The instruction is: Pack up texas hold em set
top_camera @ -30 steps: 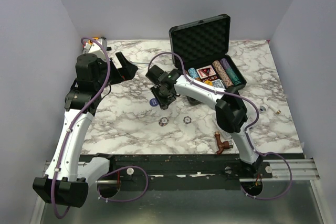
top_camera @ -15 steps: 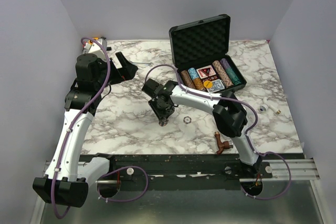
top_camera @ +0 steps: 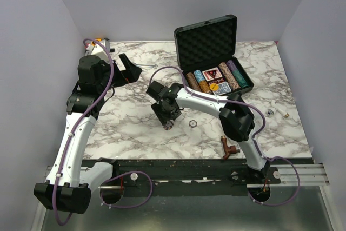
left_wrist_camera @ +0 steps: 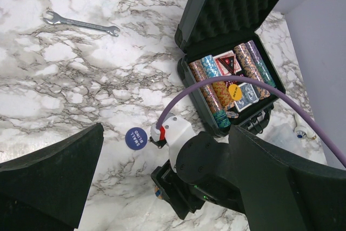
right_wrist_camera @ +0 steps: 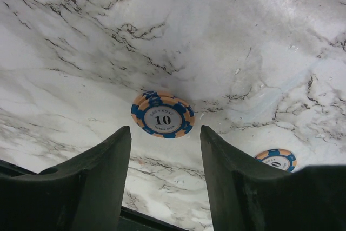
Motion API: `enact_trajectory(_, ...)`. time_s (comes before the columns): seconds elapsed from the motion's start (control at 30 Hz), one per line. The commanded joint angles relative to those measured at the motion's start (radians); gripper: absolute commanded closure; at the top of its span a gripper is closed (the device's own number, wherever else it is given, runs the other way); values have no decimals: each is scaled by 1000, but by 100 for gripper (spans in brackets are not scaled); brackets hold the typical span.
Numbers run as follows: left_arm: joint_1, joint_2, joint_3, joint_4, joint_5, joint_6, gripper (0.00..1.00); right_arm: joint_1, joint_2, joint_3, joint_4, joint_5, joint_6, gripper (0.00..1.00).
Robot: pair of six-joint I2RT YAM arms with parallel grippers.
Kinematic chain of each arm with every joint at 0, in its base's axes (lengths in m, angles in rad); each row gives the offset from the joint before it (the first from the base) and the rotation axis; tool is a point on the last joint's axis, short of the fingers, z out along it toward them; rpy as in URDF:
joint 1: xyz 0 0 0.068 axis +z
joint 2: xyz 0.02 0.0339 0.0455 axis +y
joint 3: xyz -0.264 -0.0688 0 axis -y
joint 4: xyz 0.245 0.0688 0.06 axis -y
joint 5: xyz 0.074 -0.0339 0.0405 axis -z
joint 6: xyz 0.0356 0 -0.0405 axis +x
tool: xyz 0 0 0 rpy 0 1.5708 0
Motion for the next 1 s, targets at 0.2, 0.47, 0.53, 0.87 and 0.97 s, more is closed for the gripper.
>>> enact_trajectory(0.2, -4, -1, 16, 12, 20, -7, 2, -2, -91, -27, 41, 32, 8, 28)
enact_trajectory(0.47, -5, 2, 15, 14, 24, -8, 2, -92, -285, -279, 117, 25, 52, 23)
enact_trajectory(0.53, -4, 2, 15, 15, 28, -11, 1, -114, -331, -355, 133, 10, 65, 20)
enact_trajectory(0.87, -6, 11, 10, 23, 43, -19, 1, -217, -288, -450, 86, -76, 141, 22)
enact_trajectory(0.97, -5, 11, 8, 25, 44, -19, 2, -217, -265, -427, 70, -42, 140, 25)
